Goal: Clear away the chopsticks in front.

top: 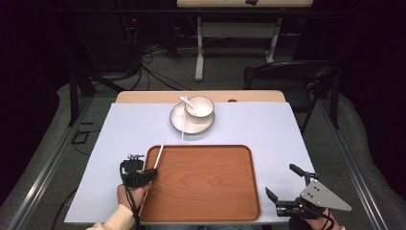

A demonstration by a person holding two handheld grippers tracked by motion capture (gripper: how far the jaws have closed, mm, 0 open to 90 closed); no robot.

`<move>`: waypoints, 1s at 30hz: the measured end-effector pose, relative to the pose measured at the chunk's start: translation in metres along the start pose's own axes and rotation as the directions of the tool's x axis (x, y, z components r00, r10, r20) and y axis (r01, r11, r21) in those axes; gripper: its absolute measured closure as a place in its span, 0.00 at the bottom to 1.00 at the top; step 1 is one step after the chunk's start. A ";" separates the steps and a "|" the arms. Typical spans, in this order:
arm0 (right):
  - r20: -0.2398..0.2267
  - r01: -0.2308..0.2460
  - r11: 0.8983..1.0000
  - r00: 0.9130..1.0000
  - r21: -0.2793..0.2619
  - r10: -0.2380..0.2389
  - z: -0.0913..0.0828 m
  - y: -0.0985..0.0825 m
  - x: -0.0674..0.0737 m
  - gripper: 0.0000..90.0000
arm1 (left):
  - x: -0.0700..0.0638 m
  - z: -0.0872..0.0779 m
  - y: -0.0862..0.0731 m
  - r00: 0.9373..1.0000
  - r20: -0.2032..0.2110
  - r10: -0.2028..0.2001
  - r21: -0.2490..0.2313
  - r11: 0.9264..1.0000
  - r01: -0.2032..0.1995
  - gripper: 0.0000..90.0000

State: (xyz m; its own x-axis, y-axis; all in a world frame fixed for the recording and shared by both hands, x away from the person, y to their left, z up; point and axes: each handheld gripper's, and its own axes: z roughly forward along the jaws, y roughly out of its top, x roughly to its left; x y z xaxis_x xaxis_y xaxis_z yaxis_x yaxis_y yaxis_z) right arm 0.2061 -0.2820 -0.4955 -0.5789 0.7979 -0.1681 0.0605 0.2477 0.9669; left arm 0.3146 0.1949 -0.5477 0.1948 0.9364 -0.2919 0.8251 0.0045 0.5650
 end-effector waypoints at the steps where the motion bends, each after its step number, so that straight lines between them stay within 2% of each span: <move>1: 0.000 -0.001 1.000 1.000 0.002 0.001 0.000 0.000 0.000 0.00 | 0.000 0.000 0.000 1.000 0.000 0.004 0.000 1.000 -0.004 0.93; 8: 0.000 -0.001 1.000 1.000 0.002 0.001 0.000 0.000 0.000 0.00 | -0.001 0.000 0.000 0.999 0.001 0.032 0.005 0.999 -0.032 0.88; 11: 0.000 0.000 1.000 1.000 0.002 0.000 0.000 0.000 0.000 0.00 | -0.001 -0.001 0.001 0.999 0.014 0.033 0.009 0.999 -0.033 0.86; 14: 0.000 0.000 1.000 1.000 0.001 0.000 0.000 0.000 0.000 0.00 | 0.000 -0.002 0.002 0.999 0.032 0.039 0.001 0.999 -0.039 0.77; 18: 0.001 -0.001 1.000 1.000 0.001 0.001 0.000 0.000 0.000 0.00 | -0.002 -0.008 0.006 0.997 0.051 0.066 -0.011 0.998 -0.066 0.53; 22: 0.001 -0.004 1.000 1.000 0.002 0.004 0.000 0.000 0.000 0.00 | -0.006 -0.014 0.015 0.990 0.045 0.137 -0.044 0.990 -0.135 0.36; 25: 0.001 -0.003 1.000 1.000 0.002 0.003 0.000 0.000 0.000 0.00 | -0.005 -0.016 0.027 0.985 0.064 0.158 -0.051 0.987 -0.155 0.27; 30: 0.000 -0.005 1.000 1.000 0.003 0.005 0.000 0.000 0.000 0.00 | -0.008 -0.021 0.055 0.974 0.067 0.217 -0.089 0.973 -0.211 0.18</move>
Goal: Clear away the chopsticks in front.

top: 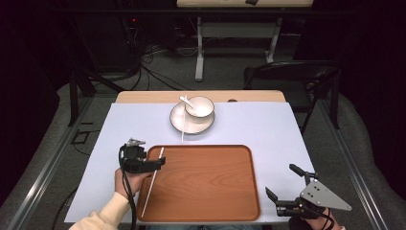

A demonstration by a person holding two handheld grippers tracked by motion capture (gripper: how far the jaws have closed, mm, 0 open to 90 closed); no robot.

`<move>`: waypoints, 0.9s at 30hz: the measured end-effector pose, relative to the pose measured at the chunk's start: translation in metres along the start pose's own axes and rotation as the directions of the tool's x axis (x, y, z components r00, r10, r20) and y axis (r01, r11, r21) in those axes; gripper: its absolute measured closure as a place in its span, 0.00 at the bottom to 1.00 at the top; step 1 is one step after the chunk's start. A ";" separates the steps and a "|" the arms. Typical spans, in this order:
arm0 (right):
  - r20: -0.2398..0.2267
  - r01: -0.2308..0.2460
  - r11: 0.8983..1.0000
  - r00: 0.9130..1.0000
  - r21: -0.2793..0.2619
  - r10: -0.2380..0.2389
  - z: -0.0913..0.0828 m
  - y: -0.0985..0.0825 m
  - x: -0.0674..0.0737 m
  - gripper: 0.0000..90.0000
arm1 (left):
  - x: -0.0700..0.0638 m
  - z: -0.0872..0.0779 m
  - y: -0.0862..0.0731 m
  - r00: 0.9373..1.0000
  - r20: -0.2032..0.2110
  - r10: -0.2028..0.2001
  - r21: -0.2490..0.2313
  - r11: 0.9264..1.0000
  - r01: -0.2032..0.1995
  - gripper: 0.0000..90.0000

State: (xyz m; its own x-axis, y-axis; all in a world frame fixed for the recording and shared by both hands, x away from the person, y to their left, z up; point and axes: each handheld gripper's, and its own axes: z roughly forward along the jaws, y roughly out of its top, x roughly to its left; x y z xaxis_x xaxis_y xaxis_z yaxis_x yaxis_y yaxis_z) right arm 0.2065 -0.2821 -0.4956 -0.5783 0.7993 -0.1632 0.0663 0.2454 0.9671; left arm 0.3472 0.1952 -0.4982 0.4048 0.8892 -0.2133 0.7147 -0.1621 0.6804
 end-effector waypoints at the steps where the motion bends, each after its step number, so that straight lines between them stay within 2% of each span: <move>1: 0.000 0.000 1.000 1.000 0.000 0.000 0.000 0.000 0.000 0.00 | 0.000 0.000 0.006 1.000 0.001 0.011 -0.003 1.000 -0.011 0.17; 4: 0.000 0.002 1.000 1.000 -0.003 -0.002 0.000 0.000 0.000 0.00 | 0.001 0.002 0.025 0.999 0.003 0.039 -0.013 0.999 -0.039 0.15; 8: -0.001 0.000 1.000 1.000 -0.001 0.000 0.000 0.000 0.000 0.00 | 0.004 0.009 0.047 0.998 -0.005 0.056 -0.017 0.998 -0.056 0.11; 10: -0.001 0.000 1.000 1.000 0.000 0.000 0.000 0.000 0.000 0.00 | 0.004 0.015 0.058 0.998 0.006 0.064 -0.005 0.998 -0.064 0.10; 14: -0.002 0.000 1.000 1.000 0.000 0.000 0.000 0.000 0.000 0.00 | 0.004 0.027 0.079 0.998 0.000 0.067 -0.014 0.998 -0.067 0.06; 20: -0.002 -0.001 1.000 1.000 0.000 0.001 0.000 0.000 0.000 0.00 | 0.004 0.057 0.106 0.996 -0.014 0.084 0.041 0.996 -0.084 0.00; 23: -0.002 0.000 1.000 1.000 0.000 0.000 0.000 0.000 -0.001 0.00 | 0.005 0.072 0.116 0.996 -0.019 0.086 0.069 0.994 -0.084 0.00; 25: -0.002 0.000 1.000 1.000 -0.001 0.000 0.000 0.000 -0.001 0.00 | 0.005 0.081 0.123 0.994 -0.032 0.104 0.085 0.991 -0.101 0.00; 27: -0.002 -0.001 1.000 1.000 -0.003 0.001 0.000 0.000 -0.001 0.00 | 0.005 0.089 0.129 0.995 -0.032 0.098 0.096 0.991 -0.095 0.00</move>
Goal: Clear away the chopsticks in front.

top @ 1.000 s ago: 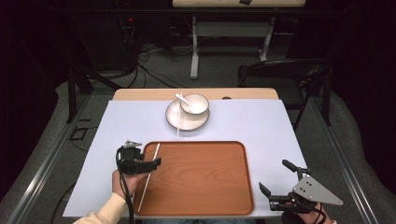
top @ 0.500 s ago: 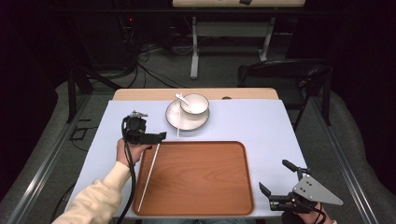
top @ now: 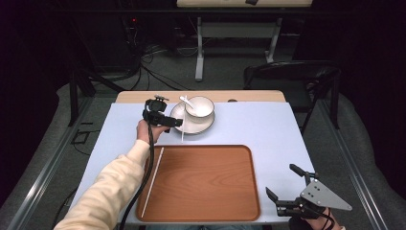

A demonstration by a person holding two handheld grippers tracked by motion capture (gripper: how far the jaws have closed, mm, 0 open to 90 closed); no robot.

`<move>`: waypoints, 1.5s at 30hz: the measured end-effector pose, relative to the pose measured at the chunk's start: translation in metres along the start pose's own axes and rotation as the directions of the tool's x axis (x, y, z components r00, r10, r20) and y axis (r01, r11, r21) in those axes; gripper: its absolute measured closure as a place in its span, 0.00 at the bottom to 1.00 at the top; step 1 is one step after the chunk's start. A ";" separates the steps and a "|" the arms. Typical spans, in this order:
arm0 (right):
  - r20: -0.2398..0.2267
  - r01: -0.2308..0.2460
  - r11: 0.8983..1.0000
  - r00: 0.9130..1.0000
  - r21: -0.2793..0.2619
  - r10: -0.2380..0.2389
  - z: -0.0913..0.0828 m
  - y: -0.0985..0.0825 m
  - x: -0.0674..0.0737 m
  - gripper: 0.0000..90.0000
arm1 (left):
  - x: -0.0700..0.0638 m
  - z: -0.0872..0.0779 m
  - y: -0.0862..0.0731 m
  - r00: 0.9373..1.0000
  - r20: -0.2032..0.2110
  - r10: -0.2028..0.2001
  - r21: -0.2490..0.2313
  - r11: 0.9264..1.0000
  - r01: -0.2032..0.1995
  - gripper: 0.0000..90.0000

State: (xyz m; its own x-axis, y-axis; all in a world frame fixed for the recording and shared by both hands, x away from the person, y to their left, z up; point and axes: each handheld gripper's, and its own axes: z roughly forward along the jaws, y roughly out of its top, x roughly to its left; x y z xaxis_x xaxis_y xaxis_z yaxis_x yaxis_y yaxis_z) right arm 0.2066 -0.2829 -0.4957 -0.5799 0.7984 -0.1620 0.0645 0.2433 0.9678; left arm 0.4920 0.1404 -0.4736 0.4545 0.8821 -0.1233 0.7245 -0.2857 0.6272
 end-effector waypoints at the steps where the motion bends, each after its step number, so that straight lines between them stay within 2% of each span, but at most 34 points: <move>1: -0.001 0.000 1.000 1.000 -0.001 0.000 0.000 0.000 0.000 0.00 | 0.000 0.003 0.003 1.000 0.000 -0.005 0.001 1.000 0.005 0.00; 8: -0.001 -0.001 1.000 1.000 0.000 0.001 0.000 0.000 0.000 0.00 | 0.001 0.025 0.016 1.000 0.014 0.000 0.044 0.999 -0.001 0.02; 10: 0.000 -0.001 1.000 1.000 0.001 0.001 0.000 0.000 0.000 0.00 | 0.003 0.032 0.017 1.000 0.020 -0.015 0.046 0.999 0.014 0.05; 14: 0.000 -0.002 1.000 1.000 0.000 0.002 0.000 0.000 0.000 0.00 | 0.005 0.043 0.018 0.999 0.031 -0.018 0.061 0.998 0.016 0.19; 18: 0.000 -0.003 1.000 1.000 0.000 0.003 0.000 0.000 0.000 0.00 | 0.006 0.053 0.018 0.999 0.021 -0.036 0.076 0.997 0.035 0.36; 24: 0.001 -0.004 1.000 1.000 0.001 0.004 0.000 0.000 0.000 0.00 | 0.008 0.065 0.018 0.997 0.014 -0.072 0.099 0.993 0.070 0.52; 27: 0.000 -0.005 1.000 1.000 0.000 0.005 0.000 0.000 0.000 0.00 | 0.009 0.070 0.017 0.996 0.006 -0.094 0.106 0.990 0.093 0.56; 30: 0.000 -0.005 1.000 1.000 0.000 0.005 0.000 0.000 0.000 0.00 | 0.011 0.073 0.017 0.992 0.004 -0.129 0.092 0.988 0.128 0.62; 39: 0.000 -0.006 1.000 1.000 -0.002 0.006 0.000 0.000 -0.001 0.00 | 0.016 0.079 0.023 0.985 -0.028 -0.169 0.084 0.982 0.171 0.71; 45: 0.001 -0.006 1.000 1.000 -0.002 0.006 -0.001 0.000 -0.001 0.00 | 0.020 0.084 0.022 0.982 -0.049 -0.185 0.110 0.976 0.189 0.78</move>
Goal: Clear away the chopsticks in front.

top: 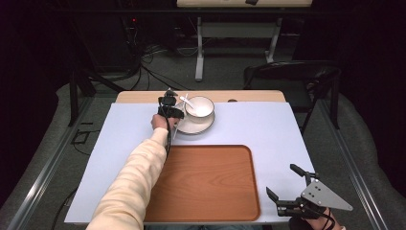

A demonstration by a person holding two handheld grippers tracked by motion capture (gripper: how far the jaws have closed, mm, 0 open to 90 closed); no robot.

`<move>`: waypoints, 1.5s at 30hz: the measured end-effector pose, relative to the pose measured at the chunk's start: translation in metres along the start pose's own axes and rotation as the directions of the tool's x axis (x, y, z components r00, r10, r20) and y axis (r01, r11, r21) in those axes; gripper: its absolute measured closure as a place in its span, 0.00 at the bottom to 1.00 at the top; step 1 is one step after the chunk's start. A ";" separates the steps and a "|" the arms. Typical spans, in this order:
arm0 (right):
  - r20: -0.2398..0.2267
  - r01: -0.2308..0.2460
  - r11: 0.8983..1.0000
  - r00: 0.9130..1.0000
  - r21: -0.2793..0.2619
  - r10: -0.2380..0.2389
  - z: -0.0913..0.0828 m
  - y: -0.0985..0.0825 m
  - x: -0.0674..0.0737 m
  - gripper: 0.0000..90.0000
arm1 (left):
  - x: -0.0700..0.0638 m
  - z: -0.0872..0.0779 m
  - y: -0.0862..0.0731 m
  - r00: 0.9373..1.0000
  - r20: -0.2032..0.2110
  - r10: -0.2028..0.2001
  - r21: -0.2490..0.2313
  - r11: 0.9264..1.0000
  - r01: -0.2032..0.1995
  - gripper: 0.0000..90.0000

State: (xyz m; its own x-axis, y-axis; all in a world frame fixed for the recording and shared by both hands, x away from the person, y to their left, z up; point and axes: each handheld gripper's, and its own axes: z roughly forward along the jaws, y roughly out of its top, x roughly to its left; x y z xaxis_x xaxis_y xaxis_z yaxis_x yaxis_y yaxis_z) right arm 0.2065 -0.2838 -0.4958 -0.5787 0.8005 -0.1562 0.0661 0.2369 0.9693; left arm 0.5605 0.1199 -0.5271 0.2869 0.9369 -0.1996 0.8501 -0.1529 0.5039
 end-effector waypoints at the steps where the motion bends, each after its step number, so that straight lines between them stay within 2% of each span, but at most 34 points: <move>1: 0.000 0.000 1.000 1.000 0.000 0.000 0.000 0.000 0.000 0.00 | 0.001 0.000 0.000 1.000 -0.001 -0.004 0.002 1.000 0.004 0.79; 7: -0.001 0.002 1.000 1.000 0.001 -0.002 0.000 0.000 0.000 0.00 | 0.004 0.001 -0.003 1.000 -0.004 -0.029 -0.001 1.000 0.029 0.90; 14: 0.000 -0.001 1.000 1.000 0.004 0.001 0.001 0.000 0.000 0.00 | 0.004 0.002 -0.002 1.000 -0.007 -0.018 -0.012 1.000 0.018 0.94; 19: 0.000 -0.001 1.000 1.000 0.004 0.001 0.000 0.000 0.000 0.00 | 0.008 -0.002 -0.003 1.000 -0.002 -0.027 -0.024 0.999 0.027 0.94; 30: 0.000 -0.001 1.000 1.000 0.005 0.001 0.001 0.000 0.000 0.00 | 0.015 -0.025 0.000 0.999 0.022 -0.031 -0.069 0.997 0.033 0.94; 34: 0.000 0.000 1.000 1.000 0.006 0.000 0.001 0.000 0.000 0.00 | 0.018 -0.037 0.000 1.000 0.014 -0.023 -0.091 0.996 0.024 0.94; 38: 0.001 0.000 1.000 1.000 0.006 0.000 0.001 0.000 0.000 0.00 | 0.022 -0.048 -0.004 0.999 0.020 -0.026 -0.108 0.994 0.028 0.94; 43: 0.002 0.000 1.000 1.000 0.007 0.000 0.001 0.000 0.000 0.00 | 0.031 -0.061 -0.010 0.998 0.040 -0.050 -0.128 0.990 0.055 0.94; 45: 0.002 0.001 1.000 1.000 0.007 -0.001 0.001 0.000 0.000 0.00 | 0.033 -0.068 -0.013 0.998 0.039 -0.045 -0.135 0.990 0.049 0.94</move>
State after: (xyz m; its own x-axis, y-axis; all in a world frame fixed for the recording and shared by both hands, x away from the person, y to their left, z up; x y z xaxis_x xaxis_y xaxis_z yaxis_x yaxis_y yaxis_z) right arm 0.2071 -0.2831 -0.4958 -0.5775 0.8011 -0.1574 0.0714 0.2416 0.9677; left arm 0.5292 0.1740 -0.4833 0.2659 0.9297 -0.2547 0.7960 -0.0627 0.6021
